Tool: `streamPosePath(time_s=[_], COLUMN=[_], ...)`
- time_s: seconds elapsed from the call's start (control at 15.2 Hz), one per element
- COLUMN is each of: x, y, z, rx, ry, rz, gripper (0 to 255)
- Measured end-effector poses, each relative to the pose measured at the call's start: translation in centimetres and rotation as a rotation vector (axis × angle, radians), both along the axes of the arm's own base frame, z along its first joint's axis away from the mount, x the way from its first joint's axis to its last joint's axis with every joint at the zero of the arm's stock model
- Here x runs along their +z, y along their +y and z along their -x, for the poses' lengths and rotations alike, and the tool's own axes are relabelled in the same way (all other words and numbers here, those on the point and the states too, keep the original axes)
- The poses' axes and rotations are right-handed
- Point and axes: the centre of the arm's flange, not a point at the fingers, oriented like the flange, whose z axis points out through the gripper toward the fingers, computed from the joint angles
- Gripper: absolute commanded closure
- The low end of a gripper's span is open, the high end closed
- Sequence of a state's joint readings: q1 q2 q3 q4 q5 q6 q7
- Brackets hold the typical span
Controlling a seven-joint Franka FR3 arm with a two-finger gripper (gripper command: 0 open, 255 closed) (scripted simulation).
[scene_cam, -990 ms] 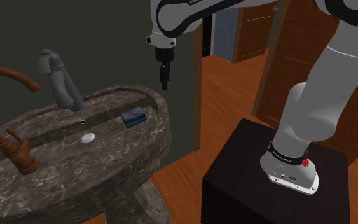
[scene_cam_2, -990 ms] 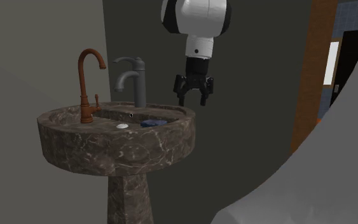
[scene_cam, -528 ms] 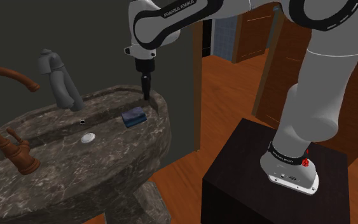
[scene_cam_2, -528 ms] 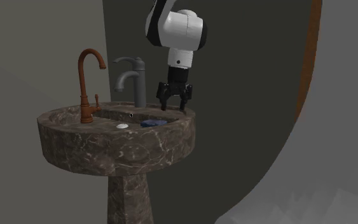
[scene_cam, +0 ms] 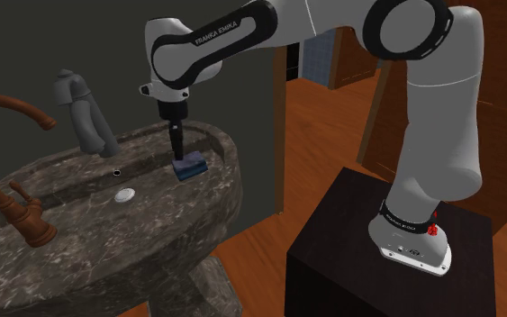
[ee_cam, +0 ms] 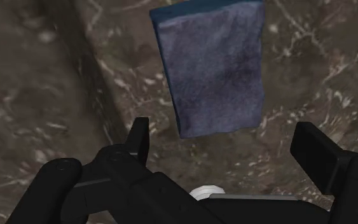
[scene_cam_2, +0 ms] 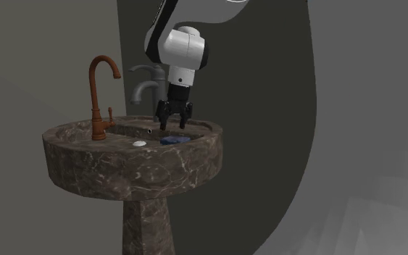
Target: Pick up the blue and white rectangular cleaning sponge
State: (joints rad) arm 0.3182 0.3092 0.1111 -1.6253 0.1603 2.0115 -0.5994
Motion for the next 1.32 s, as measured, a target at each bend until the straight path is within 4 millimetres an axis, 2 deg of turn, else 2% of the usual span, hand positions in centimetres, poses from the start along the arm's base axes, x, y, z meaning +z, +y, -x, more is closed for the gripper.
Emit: streamPosePath(time_s=[0.13,0.26,0.66,0.73,1.32], x=[-0.7,-1.6,-4.5,-4.8,-4.9], y=[1.9,2.6,2.7,2.7,2.8], z=[-0.6,-0.8,-0.9,-0.8,-0.8], rx=[0.040,0.053,0.058,0.058,0.058], ry=[-0.003,-0.004,-0.004,-0.004,-0.005], rz=[-0.011,-0.014,-0.015,-0.015,-0.016], gripper=[0,0,0,255,255])
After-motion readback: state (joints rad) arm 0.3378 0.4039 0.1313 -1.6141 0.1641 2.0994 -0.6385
